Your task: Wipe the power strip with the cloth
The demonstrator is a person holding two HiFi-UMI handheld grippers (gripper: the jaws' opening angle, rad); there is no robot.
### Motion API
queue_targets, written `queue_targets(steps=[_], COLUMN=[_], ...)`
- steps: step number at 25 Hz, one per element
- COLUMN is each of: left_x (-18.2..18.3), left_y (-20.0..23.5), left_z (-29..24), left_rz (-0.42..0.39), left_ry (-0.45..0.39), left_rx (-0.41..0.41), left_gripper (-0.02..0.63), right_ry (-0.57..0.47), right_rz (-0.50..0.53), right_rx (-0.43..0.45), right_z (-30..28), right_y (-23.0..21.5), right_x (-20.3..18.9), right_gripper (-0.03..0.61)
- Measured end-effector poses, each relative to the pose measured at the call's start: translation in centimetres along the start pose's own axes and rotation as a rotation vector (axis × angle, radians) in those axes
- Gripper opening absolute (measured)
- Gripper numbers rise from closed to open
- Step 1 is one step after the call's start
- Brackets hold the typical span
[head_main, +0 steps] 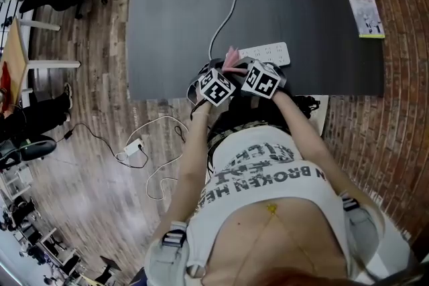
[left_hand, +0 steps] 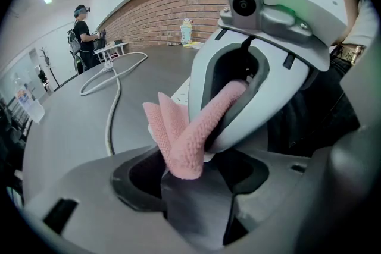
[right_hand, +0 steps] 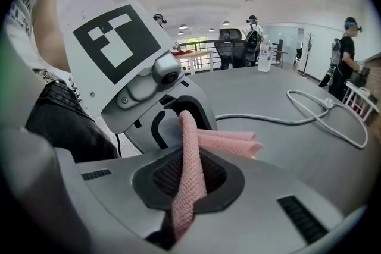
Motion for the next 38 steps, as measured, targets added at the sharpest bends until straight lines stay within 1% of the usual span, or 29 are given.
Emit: queue_targets(steps=[7,15,38], left_x=[0.0,0.1,0.1], left_y=[0.0,0.0,0.0], left_z=[0.0,0.0,-0.1], left_rz=[0.001,0.001,0.002], left_ry=[0.003,0.006,0.007], left_rx=[-0.003,-0.003,-0.003], left_gripper=[0.265,0.265,0.265], right_ry=[-0.010,0.005,-0.013], right_rz=[0.004,0.001,-0.114], right_rx=[-0.017,-0.031,-0.111], right_z=[0.0,0.5,2.9], right_y=[0.0,-0.3,-2.2], right_x=[0.0,-0.5,-3.2], right_gripper=[0.017,0.017,0.017])
Point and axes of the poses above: the fingertips, and each gripper's own axes: z backward along the fingers, y to its left, x out of its top, the point moved 3 cm from there along z, backward along the fingers, and after that the axes turned 4 degrees about -x, right-handed, at the moved point
